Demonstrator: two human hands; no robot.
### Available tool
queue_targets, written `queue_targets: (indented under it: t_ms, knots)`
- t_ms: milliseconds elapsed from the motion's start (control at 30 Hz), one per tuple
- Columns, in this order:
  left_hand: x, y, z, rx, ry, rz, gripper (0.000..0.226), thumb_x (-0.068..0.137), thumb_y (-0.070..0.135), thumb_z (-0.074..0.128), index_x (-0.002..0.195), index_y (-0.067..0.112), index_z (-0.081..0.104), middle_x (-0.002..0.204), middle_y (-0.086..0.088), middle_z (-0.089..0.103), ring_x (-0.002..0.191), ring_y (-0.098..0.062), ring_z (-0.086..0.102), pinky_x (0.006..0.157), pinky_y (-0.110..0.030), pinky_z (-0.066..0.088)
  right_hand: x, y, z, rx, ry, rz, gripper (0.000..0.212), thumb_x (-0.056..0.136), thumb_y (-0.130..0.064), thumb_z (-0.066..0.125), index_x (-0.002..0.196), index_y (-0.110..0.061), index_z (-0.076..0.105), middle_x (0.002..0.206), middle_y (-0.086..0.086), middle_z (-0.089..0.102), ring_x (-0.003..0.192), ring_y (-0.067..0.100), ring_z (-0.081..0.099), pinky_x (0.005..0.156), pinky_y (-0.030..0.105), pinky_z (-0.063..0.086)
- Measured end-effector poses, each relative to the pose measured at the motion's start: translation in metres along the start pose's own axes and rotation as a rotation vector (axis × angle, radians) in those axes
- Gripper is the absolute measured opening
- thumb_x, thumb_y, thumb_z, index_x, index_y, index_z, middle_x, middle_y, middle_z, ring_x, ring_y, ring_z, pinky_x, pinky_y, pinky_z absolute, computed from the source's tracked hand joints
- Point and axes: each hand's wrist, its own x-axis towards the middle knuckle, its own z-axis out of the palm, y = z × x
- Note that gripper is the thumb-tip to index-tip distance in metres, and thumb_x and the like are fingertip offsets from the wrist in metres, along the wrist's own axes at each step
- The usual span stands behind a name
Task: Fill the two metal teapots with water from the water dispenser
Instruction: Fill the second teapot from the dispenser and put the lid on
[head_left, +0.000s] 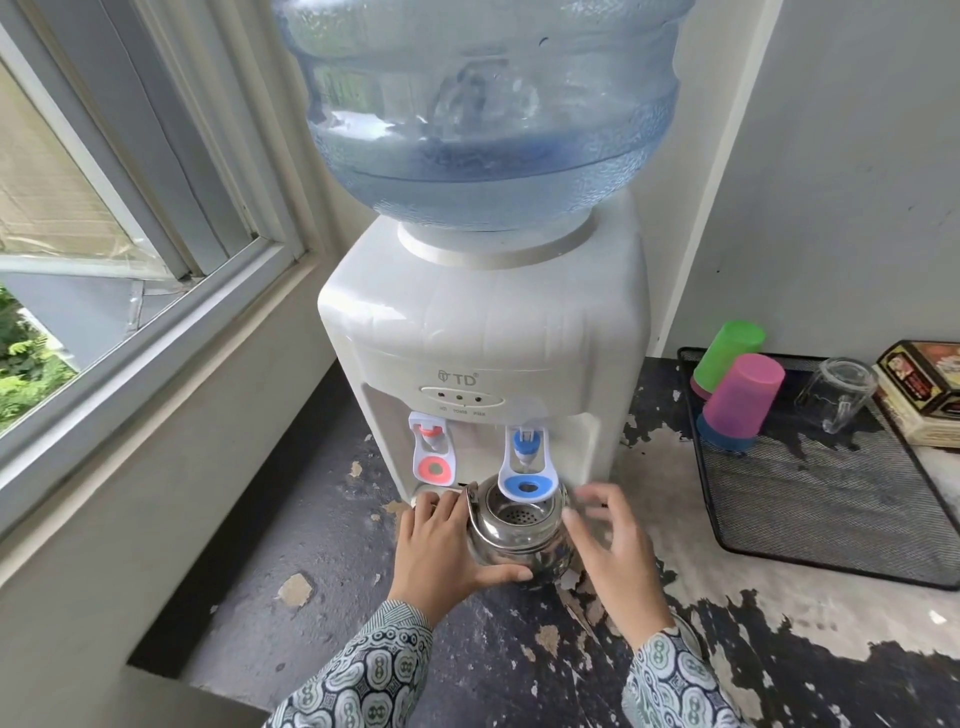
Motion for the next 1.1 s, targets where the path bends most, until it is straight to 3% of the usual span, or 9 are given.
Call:
queue_targets:
  t_ms: [100, 167, 333, 633, 833, 1100]
  knots:
    - [0.0, -0.001, 0.003, -0.017, -0.001, 0.004, 0.112, 0.042, 0.101, 0.02, 0.102, 0.015, 0.059, 0.103, 0.004, 0.061, 0.104, -0.023, 0.053, 0.09, -0.038, 0.04, 0.002, -0.025, -0.006, 0.072, 0.095, -0.134, 0.017, 0.084, -0.034, 0.056, 0.098, -0.036, 0.046, 0.094, -0.01, 0.059, 0.083, 0.001, 0.056, 0.073, 0.012, 0.044]
    - [0.001, -0.002, 0.004, -0.012, 0.01, -0.005, 0.107, 0.044, 0.1, 0.022, 0.094, 0.014, 0.061, 0.093, 0.003, 0.063, 0.095, -0.024, 0.056, 0.084, -0.039, 0.045, 0.003, -0.04, -0.01, 0.099, 0.089, -0.192, 0.018, 0.084, -0.036, 0.054, 0.101, -0.033, 0.048, 0.09, -0.012, 0.057, 0.082, 0.002, 0.055, 0.07, 0.009, 0.043]
    - [0.002, -0.002, 0.001, -0.003, -0.014, 0.001, 0.117, 0.039, 0.101, 0.019, 0.108, 0.014, 0.057, 0.101, 0.004, 0.059, 0.104, -0.021, 0.051, 0.092, -0.036, 0.039, 0.006, -0.059, -0.011, 0.118, -0.041, -0.226, 0.007, 0.089, -0.028, 0.052, 0.094, -0.027, 0.057, 0.087, -0.021, 0.06, 0.076, 0.002, 0.057, 0.066, 0.01, 0.042]
    - [0.001, 0.0, -0.003, 0.034, -0.015, -0.001, 0.122, 0.035, 0.101, 0.016, 0.119, 0.019, 0.051, 0.111, 0.006, 0.056, 0.111, -0.019, 0.045, 0.095, -0.033, 0.033, 0.006, -0.063, -0.014, 0.172, -0.016, -0.149, 0.005, 0.083, -0.023, 0.061, 0.084, -0.019, 0.059, 0.079, -0.004, 0.063, 0.074, 0.006, 0.059, 0.067, 0.017, 0.047]
    - [0.002, -0.001, 0.001, -0.013, -0.018, -0.024, 0.111, 0.04, 0.101, 0.021, 0.096, 0.016, 0.064, 0.086, 0.004, 0.064, 0.089, -0.023, 0.058, 0.077, -0.037, 0.046, 0.009, -0.063, -0.016, 0.211, -0.033, -0.041, 0.019, 0.081, -0.027, 0.063, 0.078, -0.009, 0.056, 0.068, -0.004, 0.055, 0.06, -0.002, 0.049, 0.06, 0.012, 0.042]
    - [0.0, 0.002, -0.004, 0.046, -0.015, -0.03, 0.13, 0.032, 0.101, 0.011, 0.125, 0.019, 0.05, 0.114, 0.005, 0.058, 0.114, -0.019, 0.045, 0.095, -0.031, 0.033, 0.007, -0.065, -0.014, 0.221, -0.113, 0.008, 0.025, 0.086, -0.024, 0.057, 0.064, -0.013, 0.053, 0.057, -0.007, 0.046, 0.053, -0.002, 0.042, 0.057, 0.012, 0.037]
